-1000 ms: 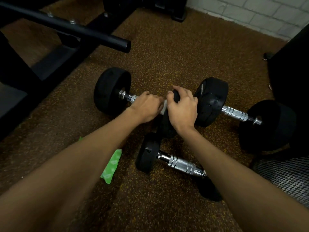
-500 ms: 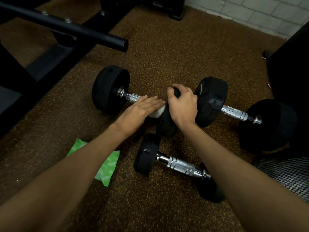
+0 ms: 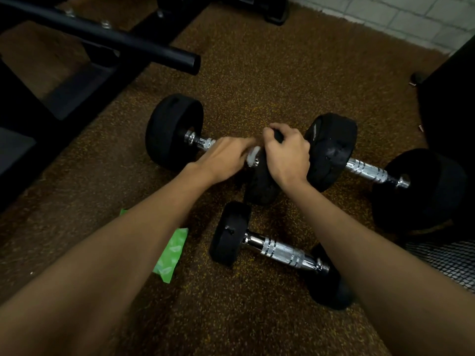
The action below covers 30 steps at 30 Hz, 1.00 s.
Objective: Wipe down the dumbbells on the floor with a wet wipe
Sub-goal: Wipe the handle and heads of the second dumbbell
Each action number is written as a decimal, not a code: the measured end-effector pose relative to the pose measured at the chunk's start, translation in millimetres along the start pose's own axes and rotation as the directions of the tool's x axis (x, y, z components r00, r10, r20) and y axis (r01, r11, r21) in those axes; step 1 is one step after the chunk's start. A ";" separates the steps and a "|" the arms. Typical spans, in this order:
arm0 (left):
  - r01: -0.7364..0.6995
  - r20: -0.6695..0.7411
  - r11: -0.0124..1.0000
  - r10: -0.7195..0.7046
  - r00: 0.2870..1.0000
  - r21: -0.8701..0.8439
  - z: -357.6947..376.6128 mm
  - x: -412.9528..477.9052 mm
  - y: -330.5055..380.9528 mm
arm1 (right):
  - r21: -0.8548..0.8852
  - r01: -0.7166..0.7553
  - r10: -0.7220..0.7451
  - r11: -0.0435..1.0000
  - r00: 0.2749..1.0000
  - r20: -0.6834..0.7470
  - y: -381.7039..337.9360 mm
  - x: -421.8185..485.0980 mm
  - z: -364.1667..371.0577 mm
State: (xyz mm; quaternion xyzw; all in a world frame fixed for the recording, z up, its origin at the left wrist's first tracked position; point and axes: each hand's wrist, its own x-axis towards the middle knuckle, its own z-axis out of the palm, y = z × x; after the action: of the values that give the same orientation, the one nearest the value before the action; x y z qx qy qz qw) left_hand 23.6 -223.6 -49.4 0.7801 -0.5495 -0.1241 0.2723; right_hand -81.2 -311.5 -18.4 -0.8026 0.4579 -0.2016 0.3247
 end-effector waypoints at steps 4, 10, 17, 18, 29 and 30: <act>-0.074 0.042 0.990 0.080 0.996 -0.119 -3.7 -18.5 -15.0 | -0.013 0.024 -0.024 1.000 0.999 -0.030 -0.1 -3.1 1.7; -0.013 -0.008 0.984 0.012 1.000 -0.176 -8.7 -11.5 -18.0 | -0.017 0.025 -0.025 1.000 0.999 -0.024 1.0 -2.1 1.2; -0.019 -0.065 0.914 0.050 0.997 0.406 15.4 -2.4 -6.8 | -0.004 0.008 -0.008 1.000 1.000 -0.020 0.7 1.0 0.7; -0.056 -0.057 0.923 0.084 0.995 0.379 19.9 -6.1 -8.2 | -0.005 0.012 -0.012 1.000 1.000 -0.025 0.3 0.7 0.5; -0.250 0.065 0.920 0.242 0.968 0.301 0.1 -7.8 -18.9 | -0.029 0.033 -0.034 0.999 0.999 -0.036 1.3 -4.7 1.3; -0.187 0.050 0.950 0.180 0.982 0.249 -0.6 -3.9 -16.3 | -0.021 0.032 -0.032 0.999 0.999 -0.030 1.4 -4.2 1.6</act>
State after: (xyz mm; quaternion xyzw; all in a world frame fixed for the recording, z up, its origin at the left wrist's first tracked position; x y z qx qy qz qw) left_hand 35.3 -215.9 -58.4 0.7522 -0.6345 -0.0374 0.1736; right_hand -83.2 -307.8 -20.6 -0.8101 0.4519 -0.2140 0.3062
